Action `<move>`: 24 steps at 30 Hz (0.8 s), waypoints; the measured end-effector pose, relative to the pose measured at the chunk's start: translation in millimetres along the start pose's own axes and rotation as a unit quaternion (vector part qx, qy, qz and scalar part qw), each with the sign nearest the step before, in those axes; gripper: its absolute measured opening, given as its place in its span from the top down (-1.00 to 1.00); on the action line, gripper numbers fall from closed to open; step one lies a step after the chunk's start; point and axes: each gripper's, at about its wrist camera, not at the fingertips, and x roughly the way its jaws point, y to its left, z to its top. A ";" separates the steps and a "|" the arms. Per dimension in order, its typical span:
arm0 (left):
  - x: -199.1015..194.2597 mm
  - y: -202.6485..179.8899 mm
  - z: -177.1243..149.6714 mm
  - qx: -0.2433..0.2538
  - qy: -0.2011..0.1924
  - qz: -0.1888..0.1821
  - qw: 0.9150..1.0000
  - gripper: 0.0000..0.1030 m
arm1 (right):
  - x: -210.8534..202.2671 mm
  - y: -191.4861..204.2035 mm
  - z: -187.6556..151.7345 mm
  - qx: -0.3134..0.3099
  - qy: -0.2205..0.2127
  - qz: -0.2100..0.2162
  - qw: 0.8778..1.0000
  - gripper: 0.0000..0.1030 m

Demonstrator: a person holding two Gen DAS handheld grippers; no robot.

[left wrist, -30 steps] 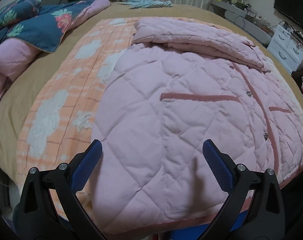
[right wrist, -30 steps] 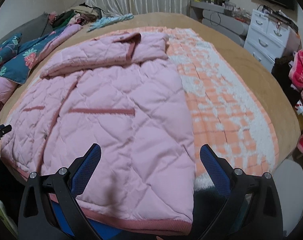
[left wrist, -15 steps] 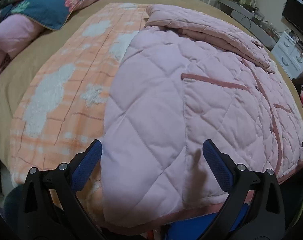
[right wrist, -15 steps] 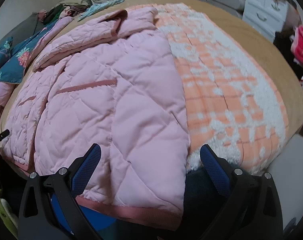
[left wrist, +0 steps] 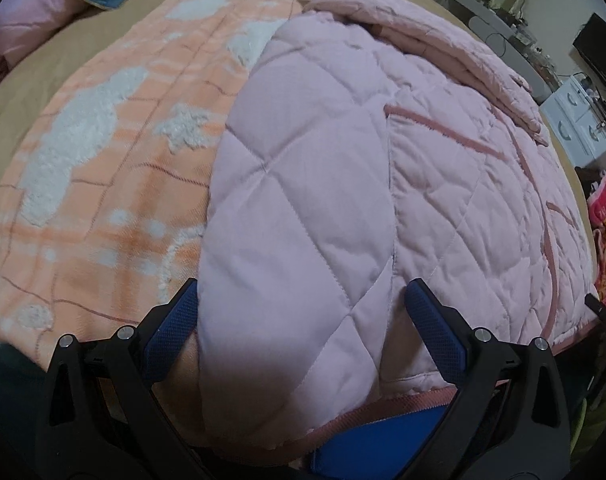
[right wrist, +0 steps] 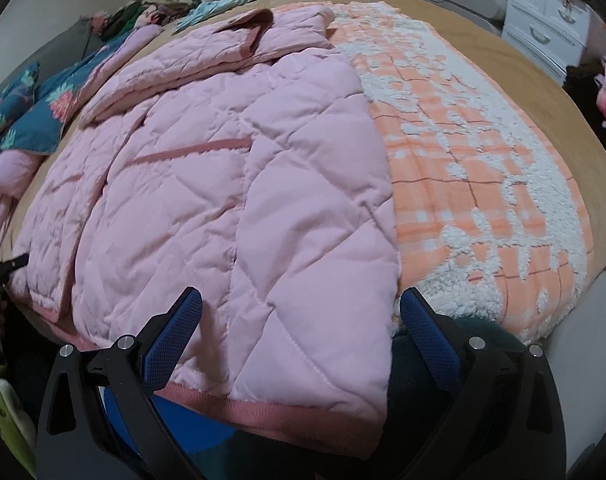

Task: Fold large clothes
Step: 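Lower both grippers toward the coat hem, then grasp the coat hem with both grippers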

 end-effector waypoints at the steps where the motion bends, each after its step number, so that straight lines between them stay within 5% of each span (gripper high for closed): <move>1: 1.0 -0.4 0.3 -0.001 0.000 0.000 1.000 -0.84 | 0.7 2.4 -0.2 -0.005 0.000 -0.003 1.000 -0.79; 7: -3.9 -12.8 -5.5 0.026 -0.013 -0.017 0.999 -0.78 | -10.0 8.9 -4.0 -0.017 -0.039 -0.012 0.999 0.18; 10: -11.8 -16.5 -9.5 0.032 -0.026 -0.019 0.999 -0.36 | -32.1 14.3 -2.5 -0.022 -0.092 0.009 0.995 0.44; 12: -17.0 -17.5 -11.0 0.033 -0.033 -0.021 0.999 0.02 | -43.3 16.9 0.4 -0.024 -0.116 0.018 0.993 0.46; 14: -24.7 -16.7 -12.7 0.032 -0.043 -0.029 0.998 0.15 | -53.6 20.9 6.0 -0.026 -0.134 0.026 0.990 0.47; 17: -30.2 -15.0 -16.1 0.033 -0.044 -0.041 0.998 0.16 | -53.8 22.3 9.8 -0.029 -0.120 0.028 0.992 0.46; 24: -13.2 -23.2 -25.1 0.051 -0.007 -0.028 0.998 -0.24 | -25.4 14.0 -9.9 -0.045 -0.025 0.018 0.999 0.13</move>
